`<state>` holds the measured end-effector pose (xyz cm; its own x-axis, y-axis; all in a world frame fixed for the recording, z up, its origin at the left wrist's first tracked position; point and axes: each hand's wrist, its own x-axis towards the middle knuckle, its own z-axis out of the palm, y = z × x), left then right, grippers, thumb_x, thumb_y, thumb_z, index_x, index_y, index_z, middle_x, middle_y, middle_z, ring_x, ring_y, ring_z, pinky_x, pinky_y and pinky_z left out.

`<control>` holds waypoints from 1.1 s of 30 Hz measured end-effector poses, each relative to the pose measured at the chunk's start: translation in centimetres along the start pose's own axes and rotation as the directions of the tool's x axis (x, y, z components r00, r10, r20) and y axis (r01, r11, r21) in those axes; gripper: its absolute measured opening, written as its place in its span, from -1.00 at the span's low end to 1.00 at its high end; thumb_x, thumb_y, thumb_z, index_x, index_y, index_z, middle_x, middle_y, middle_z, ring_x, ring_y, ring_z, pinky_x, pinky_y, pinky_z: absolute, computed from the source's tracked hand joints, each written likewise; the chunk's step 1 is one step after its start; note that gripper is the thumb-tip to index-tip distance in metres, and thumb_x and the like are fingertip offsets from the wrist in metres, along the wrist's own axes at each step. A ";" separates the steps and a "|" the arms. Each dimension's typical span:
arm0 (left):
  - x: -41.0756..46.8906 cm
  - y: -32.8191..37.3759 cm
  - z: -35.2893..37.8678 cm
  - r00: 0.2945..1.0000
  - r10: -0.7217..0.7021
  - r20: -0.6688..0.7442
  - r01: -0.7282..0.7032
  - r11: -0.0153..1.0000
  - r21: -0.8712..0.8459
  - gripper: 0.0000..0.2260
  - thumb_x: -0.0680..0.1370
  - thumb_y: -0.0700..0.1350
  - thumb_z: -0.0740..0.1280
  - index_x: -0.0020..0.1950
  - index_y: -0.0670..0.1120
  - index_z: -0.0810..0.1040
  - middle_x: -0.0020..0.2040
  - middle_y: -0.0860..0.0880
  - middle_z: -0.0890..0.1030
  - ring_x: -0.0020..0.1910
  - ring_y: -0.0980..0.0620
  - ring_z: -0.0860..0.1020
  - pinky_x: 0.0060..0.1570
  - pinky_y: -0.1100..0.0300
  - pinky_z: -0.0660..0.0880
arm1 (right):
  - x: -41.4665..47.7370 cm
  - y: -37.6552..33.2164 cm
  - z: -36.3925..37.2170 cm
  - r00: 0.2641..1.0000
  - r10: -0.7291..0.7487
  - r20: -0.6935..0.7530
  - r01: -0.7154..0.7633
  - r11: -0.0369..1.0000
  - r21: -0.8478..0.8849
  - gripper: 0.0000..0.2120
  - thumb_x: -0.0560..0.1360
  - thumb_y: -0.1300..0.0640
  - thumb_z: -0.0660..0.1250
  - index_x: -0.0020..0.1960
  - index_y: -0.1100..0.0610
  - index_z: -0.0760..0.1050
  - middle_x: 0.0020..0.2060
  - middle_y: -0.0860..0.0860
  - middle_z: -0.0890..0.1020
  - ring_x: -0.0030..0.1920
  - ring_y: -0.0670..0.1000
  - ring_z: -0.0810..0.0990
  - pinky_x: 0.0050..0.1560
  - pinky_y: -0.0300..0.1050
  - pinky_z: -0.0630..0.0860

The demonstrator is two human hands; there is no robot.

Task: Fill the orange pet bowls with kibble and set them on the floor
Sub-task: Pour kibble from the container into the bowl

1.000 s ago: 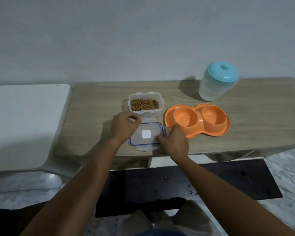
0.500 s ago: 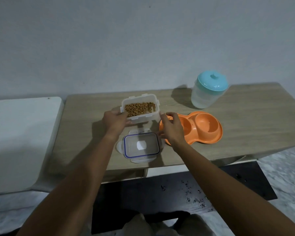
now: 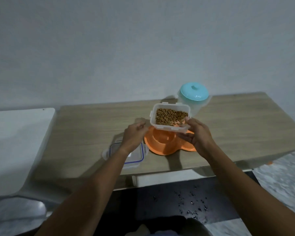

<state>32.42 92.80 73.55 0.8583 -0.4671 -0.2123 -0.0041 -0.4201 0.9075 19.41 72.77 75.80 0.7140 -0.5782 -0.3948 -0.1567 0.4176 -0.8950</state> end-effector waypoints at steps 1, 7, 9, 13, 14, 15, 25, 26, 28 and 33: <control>-0.2 -0.2 0.5 0.999 0.024 0.023 -0.026 0.992 0.123 -0.58 0.48 0.08 0.44 0.31 -0.01 0.58 0.24 0.01 0.63 0.24 -0.01 0.56 0.18 0.11 0.48 | 0.0 -0.4 -0.5 0.999 -0.038 -0.026 0.037 0.998 -0.052 -0.63 0.57 0.08 0.42 0.33 0.17 0.55 0.17 0.25 0.68 0.00 0.27 0.74 0.00 0.07 0.71; 0.5 -2.2 4.7 0.992 0.016 0.127 -0.074 0.881 0.467 -0.04 0.16 0.23 0.60 0.49 0.07 0.33 0.42 0.02 0.44 0.41 -0.08 0.34 0.33 0.01 0.31 | 0.0 -2.5 -3.4 0.974 -0.223 -0.034 0.188 0.888 -0.420 -0.53 0.51 -0.01 0.47 0.41 -0.07 0.51 0.00 0.11 0.73 -0.12 0.18 0.76 0.04 0.13 0.71; 0.8 -2.8 5.4 0.995 0.007 0.096 -0.051 0.884 0.465 0.03 0.14 0.22 0.62 0.53 0.05 0.26 0.48 0.03 0.36 0.47 -0.09 0.25 0.38 -0.04 0.25 | 0.0 -2.9 -3.5 0.962 -0.273 0.001 0.234 0.823 -0.518 -0.61 0.44 -0.11 0.47 0.24 -0.31 0.53 -0.03 0.04 0.74 -0.13 0.09 0.76 0.03 0.21 0.70; 0.6 -2.9 5.9 0.997 0.015 0.079 -0.056 0.836 0.545 0.08 0.16 0.20 0.63 0.57 0.06 0.19 0.56 0.05 0.24 0.53 -0.06 0.14 0.39 -0.07 0.12 | 0.2 -3.5 -3.5 0.939 -0.335 0.077 0.308 0.719 -0.623 -0.44 0.37 -0.19 0.49 0.36 -0.24 0.52 -0.01 -0.09 0.72 0.00 0.06 0.73 0.10 0.22 0.65; 0.5 -3.0 5.9 0.997 0.013 0.077 -0.055 0.825 0.563 0.07 0.16 0.22 0.62 0.57 0.08 0.18 0.57 0.06 0.22 0.54 -0.06 0.13 0.40 -0.12 0.09 | 0.0 -3.6 -3.3 0.933 -0.344 0.106 0.329 0.694 -0.640 -0.42 0.41 -0.14 0.51 0.41 -0.18 0.50 -0.01 -0.13 0.70 0.04 0.03 0.71 0.12 0.19 0.64; 0.5 -3.0 5.9 0.997 0.017 0.076 -0.058 0.816 0.575 0.07 0.16 0.23 0.61 0.57 0.10 0.18 0.58 0.07 0.21 0.55 -0.07 0.11 0.42 -0.18 0.07 | -0.2 -3.6 -3.1 0.925 -0.357 0.132 0.352 0.673 -0.650 -0.42 0.45 -0.08 0.52 0.44 -0.12 0.49 0.00 -0.18 0.67 0.08 -0.01 0.68 0.14 0.13 0.64; 1.5 -4.3 5.6 0.996 0.012 0.087 -0.062 0.798 0.599 0.12 0.10 0.37 0.56 0.57 0.15 0.14 0.59 0.10 0.19 0.57 -0.04 0.08 0.39 -0.39 -0.02 | 0.4 -3.9 -2.8 0.888 -0.403 0.222 0.430 0.555 -0.712 -0.31 0.48 -0.02 0.54 0.55 0.00 0.38 0.29 0.06 0.64 0.07 -0.03 0.65 0.11 -0.01 0.64; 1.5 -4.3 5.6 0.996 0.013 0.086 -0.062 0.798 0.600 0.13 0.10 0.37 0.55 0.57 0.15 0.14 0.59 0.10 0.19 0.57 -0.03 0.08 0.39 -0.39 -0.02 | 0.4 -3.9 -2.8 0.886 -0.406 0.224 0.433 0.553 -0.712 -0.30 0.48 -0.01 0.54 0.55 -0.01 0.37 0.32 0.08 0.63 0.06 0.00 0.68 0.11 0.03 0.66; 1.5 -4.2 5.6 0.996 0.010 0.084 -0.058 0.802 0.594 0.12 0.10 0.36 0.56 0.56 0.15 0.15 0.59 0.10 0.19 0.58 -0.03 0.07 0.40 -0.38 -0.04 | 0.4 -3.9 -2.7 0.884 -0.405 0.232 0.437 0.545 -0.715 -0.28 0.47 0.00 0.54 0.56 -0.02 0.35 0.34 0.10 0.61 0.11 0.05 0.70 0.10 0.10 0.68; 1.5 -4.6 5.6 0.996 0.026 0.081 -0.068 0.811 0.582 0.11 0.11 0.34 0.58 0.57 0.16 0.16 0.58 0.11 0.20 0.57 -0.05 0.07 0.41 -0.39 -0.06 | 0.4 -3.7 -2.5 0.878 -0.410 0.248 0.450 0.526 -0.722 -0.26 0.47 -0.01 0.54 0.58 -0.06 0.33 0.36 0.10 0.60 0.10 0.07 0.71 -0.08 0.20 0.71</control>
<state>30.88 89.64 67.05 0.8134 -0.5394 -0.2178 -0.3604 -0.7612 0.5392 18.57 69.27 78.45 0.8601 -0.5051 0.0718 -0.2539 -0.5459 -0.7985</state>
